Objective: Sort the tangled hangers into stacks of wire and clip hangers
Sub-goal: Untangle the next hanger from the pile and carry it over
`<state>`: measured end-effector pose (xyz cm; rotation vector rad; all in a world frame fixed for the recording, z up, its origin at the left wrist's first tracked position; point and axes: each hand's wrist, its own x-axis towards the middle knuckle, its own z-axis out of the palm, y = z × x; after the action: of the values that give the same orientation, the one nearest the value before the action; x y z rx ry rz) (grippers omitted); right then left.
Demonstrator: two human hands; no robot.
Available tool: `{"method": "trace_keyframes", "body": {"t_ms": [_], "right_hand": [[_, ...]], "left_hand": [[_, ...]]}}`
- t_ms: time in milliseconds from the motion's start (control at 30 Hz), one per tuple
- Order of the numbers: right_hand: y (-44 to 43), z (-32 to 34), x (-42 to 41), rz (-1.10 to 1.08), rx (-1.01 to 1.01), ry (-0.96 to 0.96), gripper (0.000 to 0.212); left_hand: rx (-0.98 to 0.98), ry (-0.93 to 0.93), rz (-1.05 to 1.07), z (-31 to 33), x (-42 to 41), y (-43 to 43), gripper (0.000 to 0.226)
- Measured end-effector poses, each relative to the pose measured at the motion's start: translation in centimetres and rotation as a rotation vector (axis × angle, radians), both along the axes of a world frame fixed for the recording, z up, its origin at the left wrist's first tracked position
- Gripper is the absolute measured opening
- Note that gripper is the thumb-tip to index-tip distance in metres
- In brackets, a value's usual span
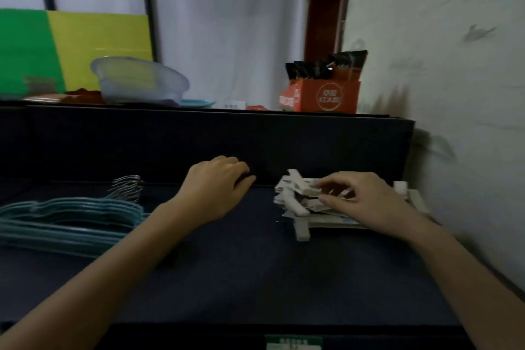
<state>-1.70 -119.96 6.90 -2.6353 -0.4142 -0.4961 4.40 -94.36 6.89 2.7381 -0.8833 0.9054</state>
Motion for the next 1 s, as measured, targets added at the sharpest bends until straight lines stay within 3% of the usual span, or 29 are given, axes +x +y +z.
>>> {"method": "trace_keyframes", "body": {"t_ms": [500, 1000], "right_hand": [[27.8, 0.2, 1.3, 0.426, -0.075, -0.065, 0.03], [57.9, -4.9, -3.5, 0.717, -0.13, -0.061, 0.034]], "left_hand": [[-0.024, 0.08, 0.562, -2.4, -11.4, 30.0, 0.033], [-0.064, 0.112, 0.719, -6.4, -22.3, 53.2, 0.029]]}}
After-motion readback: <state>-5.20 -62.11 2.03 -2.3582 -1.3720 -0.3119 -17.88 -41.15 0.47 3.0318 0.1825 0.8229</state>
